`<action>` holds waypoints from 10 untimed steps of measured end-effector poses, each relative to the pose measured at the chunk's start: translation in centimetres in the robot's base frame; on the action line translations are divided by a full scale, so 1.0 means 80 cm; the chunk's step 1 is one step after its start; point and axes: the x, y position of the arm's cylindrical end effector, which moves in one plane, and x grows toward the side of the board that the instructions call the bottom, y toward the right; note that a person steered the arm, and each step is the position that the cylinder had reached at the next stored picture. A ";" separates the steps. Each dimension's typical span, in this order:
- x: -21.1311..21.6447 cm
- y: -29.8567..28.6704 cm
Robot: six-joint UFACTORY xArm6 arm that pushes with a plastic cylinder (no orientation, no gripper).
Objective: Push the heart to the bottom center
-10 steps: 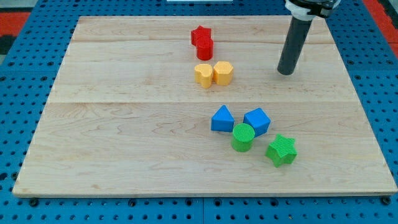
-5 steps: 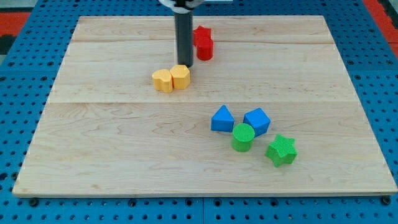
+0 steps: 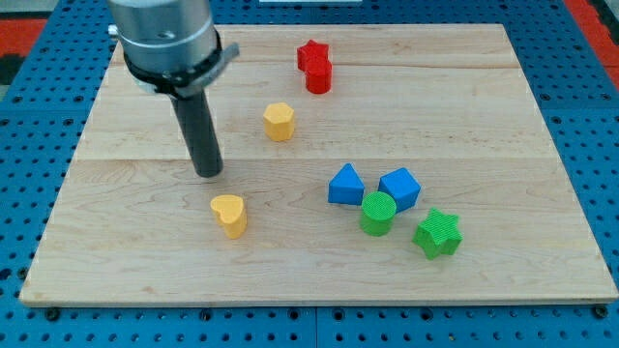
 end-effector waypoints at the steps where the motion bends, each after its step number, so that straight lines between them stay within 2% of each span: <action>1: 0.083 0.005; 2: 0.128 0.086; 3: 0.143 0.090; 4: 0.115 0.008; 5: 0.076 0.042; 6: 0.071 0.113; 8: 0.065 0.147; 9: 0.072 0.197; 10: 0.092 0.203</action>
